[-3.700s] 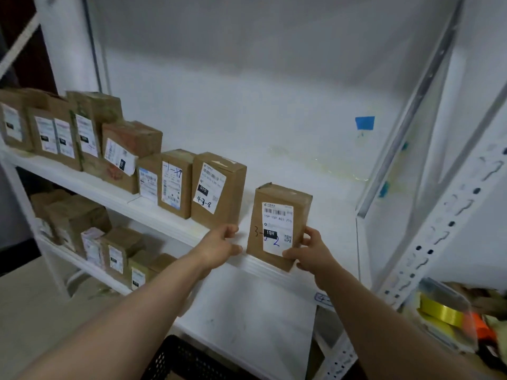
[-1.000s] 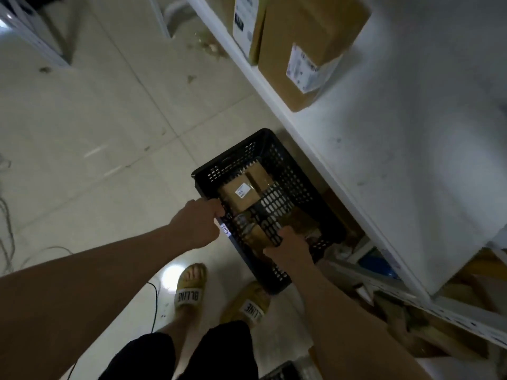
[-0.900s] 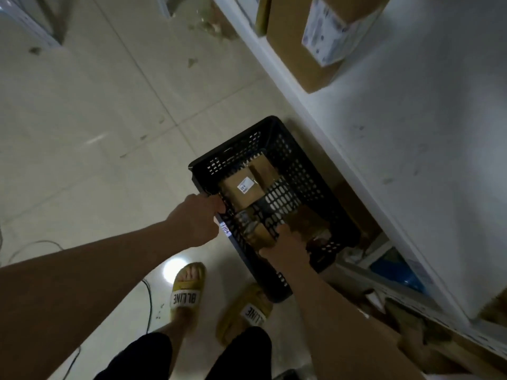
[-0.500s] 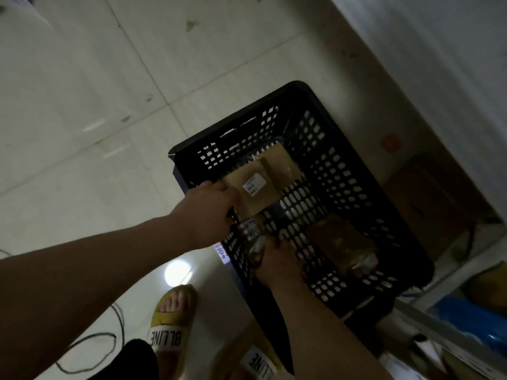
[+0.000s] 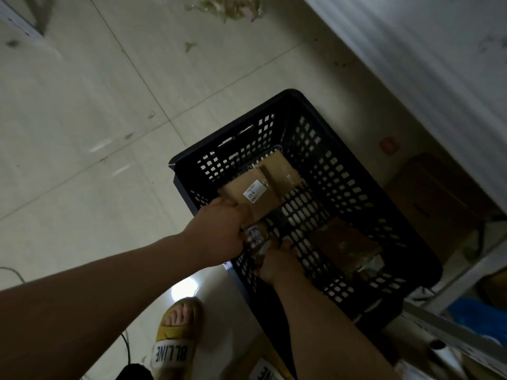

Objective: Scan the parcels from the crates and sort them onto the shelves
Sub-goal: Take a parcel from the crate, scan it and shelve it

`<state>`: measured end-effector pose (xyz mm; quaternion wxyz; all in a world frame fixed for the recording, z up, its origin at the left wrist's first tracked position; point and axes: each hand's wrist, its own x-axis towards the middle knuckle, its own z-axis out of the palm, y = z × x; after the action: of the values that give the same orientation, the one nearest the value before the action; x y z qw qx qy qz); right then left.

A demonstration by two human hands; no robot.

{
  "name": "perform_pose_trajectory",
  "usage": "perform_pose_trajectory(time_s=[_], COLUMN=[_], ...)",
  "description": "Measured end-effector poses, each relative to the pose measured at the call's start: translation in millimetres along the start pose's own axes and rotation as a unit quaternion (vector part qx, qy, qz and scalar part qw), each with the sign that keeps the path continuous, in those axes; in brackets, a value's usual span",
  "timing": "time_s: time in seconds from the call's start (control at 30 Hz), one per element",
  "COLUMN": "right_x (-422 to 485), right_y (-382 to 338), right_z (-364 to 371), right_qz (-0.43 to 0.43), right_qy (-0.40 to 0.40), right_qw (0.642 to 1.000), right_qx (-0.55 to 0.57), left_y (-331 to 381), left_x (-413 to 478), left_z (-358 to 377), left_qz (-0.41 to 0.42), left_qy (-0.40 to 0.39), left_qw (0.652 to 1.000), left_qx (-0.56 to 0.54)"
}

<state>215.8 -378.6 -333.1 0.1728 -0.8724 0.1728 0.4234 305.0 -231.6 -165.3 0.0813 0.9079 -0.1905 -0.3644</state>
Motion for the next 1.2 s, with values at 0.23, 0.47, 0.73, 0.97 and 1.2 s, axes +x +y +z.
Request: perform_pose_trajectory(time_s=[0.23, 0.47, 0.73, 0.97, 1.2], right_x=[-18.3, -132.7, -307.2, -463.4, -622.2], right_y=[18.1, 35.9, 2.5, -45.6, -93.9], right_z=[7.4, -83.7, -247.0, -382.0, -453.0], right_qz=[-0.008, 0.060, -0.007, -0.144, -0.215], right_qy=[0.060, 0.090, 0.116, 0.121, 0.218], right_qw=[0.998, 0.963, 0.859, 0.872, 0.817], right_qx=[0.008, 0.247, 0.498, 0.453, 0.489], left_y=[5.1, 22.6, 79.1, 114.9, 133.8], left_x=[9.7, -56.0, -142.9, -255.8, -376.0], left_z=[9.2, -35.0, -197.0, -331.1, -433.6], left_qz=[0.017, -0.005, -0.047, -0.017, 0.120], left_qy=[-0.017, -0.065, -0.031, -0.056, -0.070], left_qw=[0.999, 0.997, 0.998, 0.985, 0.958], left_qx=[0.043, 0.027, -0.027, -0.163, -0.251])
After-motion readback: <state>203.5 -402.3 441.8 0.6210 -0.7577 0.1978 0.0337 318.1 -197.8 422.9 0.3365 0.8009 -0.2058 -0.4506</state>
